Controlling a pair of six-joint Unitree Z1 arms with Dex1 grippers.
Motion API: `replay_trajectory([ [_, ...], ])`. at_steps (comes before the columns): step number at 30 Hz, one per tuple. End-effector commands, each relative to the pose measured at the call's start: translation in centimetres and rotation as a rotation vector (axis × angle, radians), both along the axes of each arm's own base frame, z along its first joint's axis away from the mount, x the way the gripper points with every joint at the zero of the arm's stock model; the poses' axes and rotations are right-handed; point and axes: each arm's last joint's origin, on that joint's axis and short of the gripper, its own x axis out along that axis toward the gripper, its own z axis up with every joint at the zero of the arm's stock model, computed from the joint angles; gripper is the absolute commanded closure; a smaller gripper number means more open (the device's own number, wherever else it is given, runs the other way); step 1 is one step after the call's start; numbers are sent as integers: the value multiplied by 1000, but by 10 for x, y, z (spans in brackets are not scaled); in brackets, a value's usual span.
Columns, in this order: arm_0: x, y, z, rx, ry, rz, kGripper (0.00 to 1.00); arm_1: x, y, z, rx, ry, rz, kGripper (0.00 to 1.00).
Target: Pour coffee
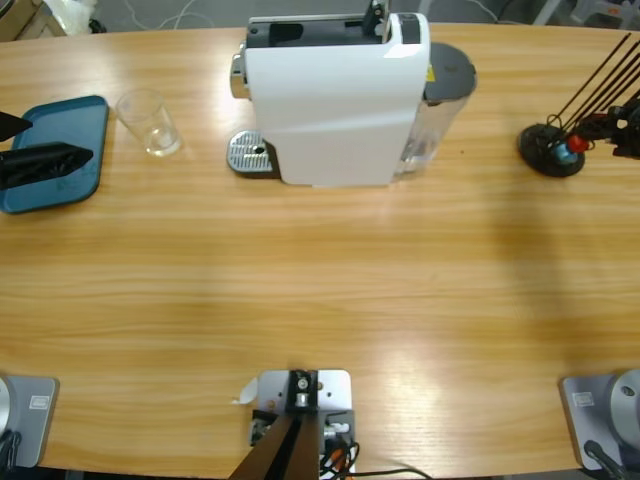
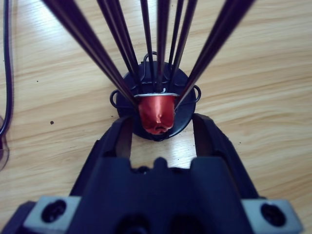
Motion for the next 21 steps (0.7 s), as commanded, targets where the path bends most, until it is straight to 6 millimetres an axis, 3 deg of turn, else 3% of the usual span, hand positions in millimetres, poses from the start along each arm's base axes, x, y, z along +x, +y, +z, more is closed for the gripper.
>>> replay_trajectory([
  [1,4,-2,-18,41,55,20,32,2,-3,-11,6,37,4,740],
  [7,4,-2,-18,40,54,20,32,2,-3,-12,4,41,2,745],
  [9,4,-2,-18,40,56,19,32,2,-3,-12,3,41,1,865],
  [12,4,-2,-18,40,56,19,32,3,-3,-12,3,42,1,893],
  [14,4,-2,-18,41,57,19,32,2,-3,-12,0,42,3,1000],
  [21,5,-3,-19,42,59,18,32,1,-3,-12,-4,44,9,1000],
])
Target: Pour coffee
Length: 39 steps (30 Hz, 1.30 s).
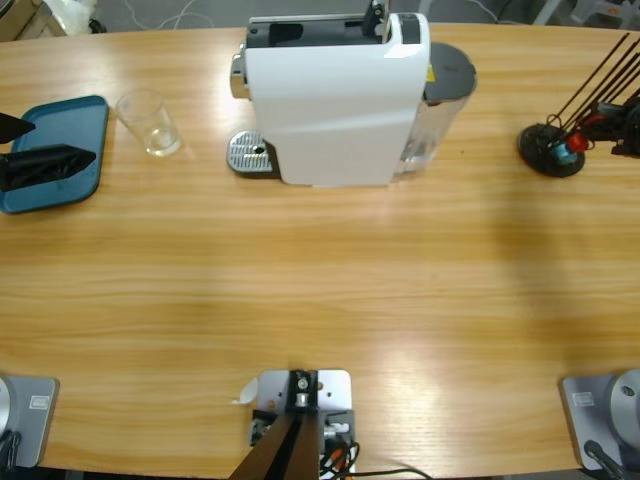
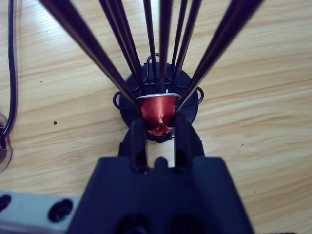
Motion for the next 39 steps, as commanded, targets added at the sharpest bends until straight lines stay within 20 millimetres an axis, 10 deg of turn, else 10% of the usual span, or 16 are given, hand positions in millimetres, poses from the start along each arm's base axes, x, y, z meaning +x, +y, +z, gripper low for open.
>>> replay_trajectory([
  [1,3,-2,-17,36,52,18,32,0,-3,-12,-11,45,1,1000],
  [18,6,-4,-18,40,59,19,32,-14,-6,19,-41,5,15,1000],
  [39,6,-4,-19,37,60,19,32,-26,-10,136,-104,-112,11,1000],
])
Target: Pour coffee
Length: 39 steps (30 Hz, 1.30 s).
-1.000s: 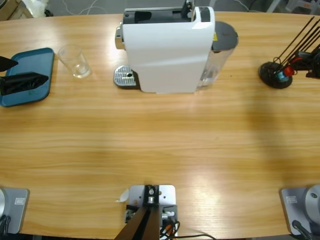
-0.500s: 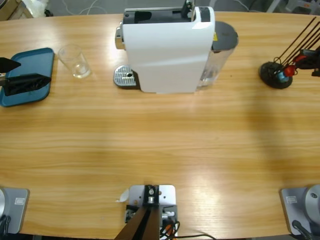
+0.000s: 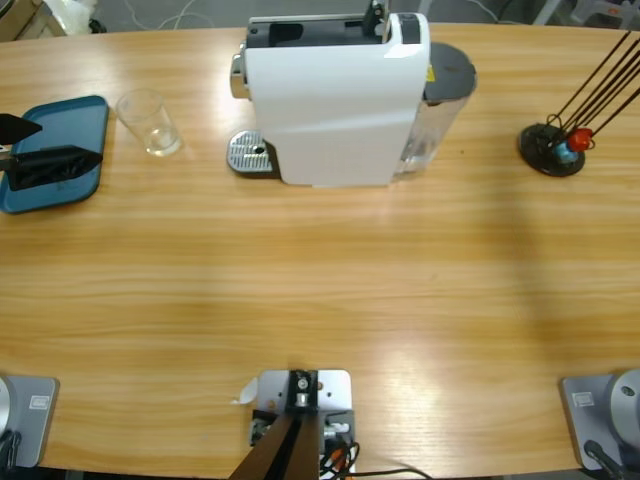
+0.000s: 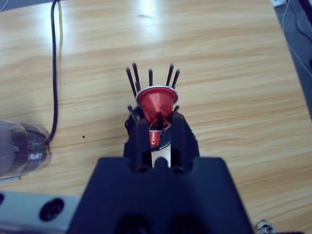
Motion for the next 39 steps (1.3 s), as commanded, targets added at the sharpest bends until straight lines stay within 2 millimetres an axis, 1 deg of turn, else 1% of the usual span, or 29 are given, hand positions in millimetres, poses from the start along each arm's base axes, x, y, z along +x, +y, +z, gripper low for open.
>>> replay_trajectory([
  [1,2,-1,-16,29,51,20,32,-23,-8,29,-30,-37,-36,1000],
  [6,3,-1,-16,29,52,20,32,-35,-8,46,-29,-69,-28,1000],
  [8,3,-2,-17,30,54,20,32,-40,-1,54,-33,-85,36,1000],
  [10,3,-2,-17,31,54,20,32,-45,14,58,-49,-89,194,1000],
  [12,4,-2,-17,31,55,20,32,-53,38,57,-63,-79,452,1000],
  [14,3,-2,-17,31,54,20,32,-68,65,49,-100,-23,719,1000],
  [16,4,-2,-17,31,55,20,32,-83,87,44,-131,-9,956,1000],
  [18,4,-2,-18,34,58,20,32,-94,105,38,-157,1,1152,1000],
  [20,4,-3,-18,32,61,16,32,-96,119,34,-196,0,1273,1000],
  [22,4,-3,-18,30,64,13,32,-92,130,35,-221,-18,1344,1000],
  [24,5,-3,-18,31,65,13,32,-85,142,44,-233,-51,1384,1000],
  [26,5,-4,-19,33,68,13,32,-75,159,56,-233,-82,1417,1000],
  [29,5,-4,-19,33,68,13,32,-52,190,70,-235,-127,1471,1000],
  [31,5,-4,-19,33,68,13,32,-36,210,76,-241,-150,1492,1000],
  [35,5,-4,-19,35,70,13,32,-7,244,74,-241,-154,1513,1000],
  [39,6,-5,-19,36,72,13,32,14,270,60,-231,-133,1528,1000],
])
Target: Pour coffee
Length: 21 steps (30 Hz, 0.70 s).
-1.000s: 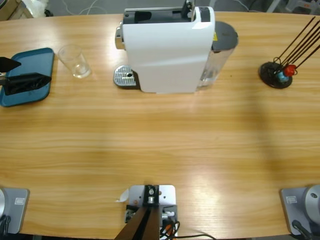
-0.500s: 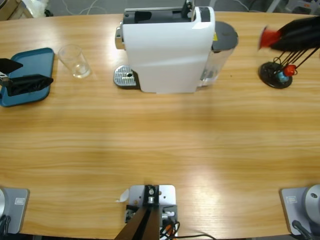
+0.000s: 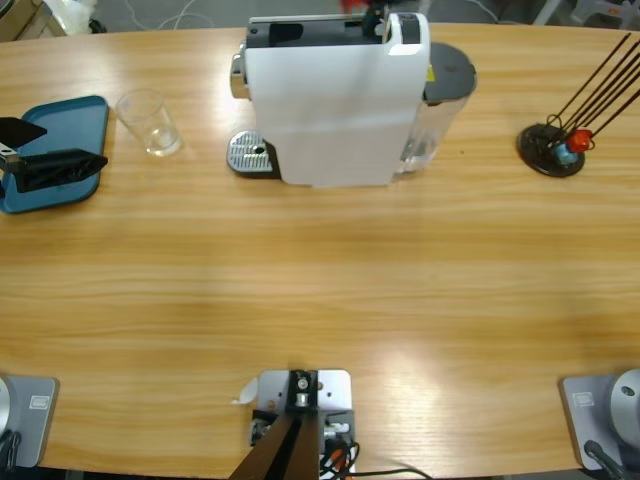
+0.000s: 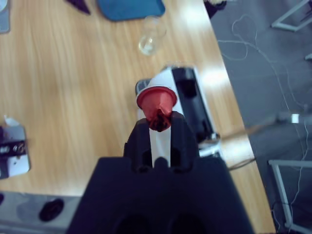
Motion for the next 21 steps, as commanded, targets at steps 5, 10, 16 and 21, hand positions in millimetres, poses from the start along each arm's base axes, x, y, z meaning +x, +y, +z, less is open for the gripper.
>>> replay_trajectory([
  [5,4,-3,-16,28,60,10,32,60,77,-57,-94,77,55,1000],
  [10,5,-4,-17,31,62,11,32,71,88,-72,-115,77,55,1000],
  [16,5,-4,-17,31,62,11,32,84,81,-72,-131,50,10,1000],
  [21,5,-4,-17,31,64,9,32,92,70,-61,-134,5,-28,1000],
])
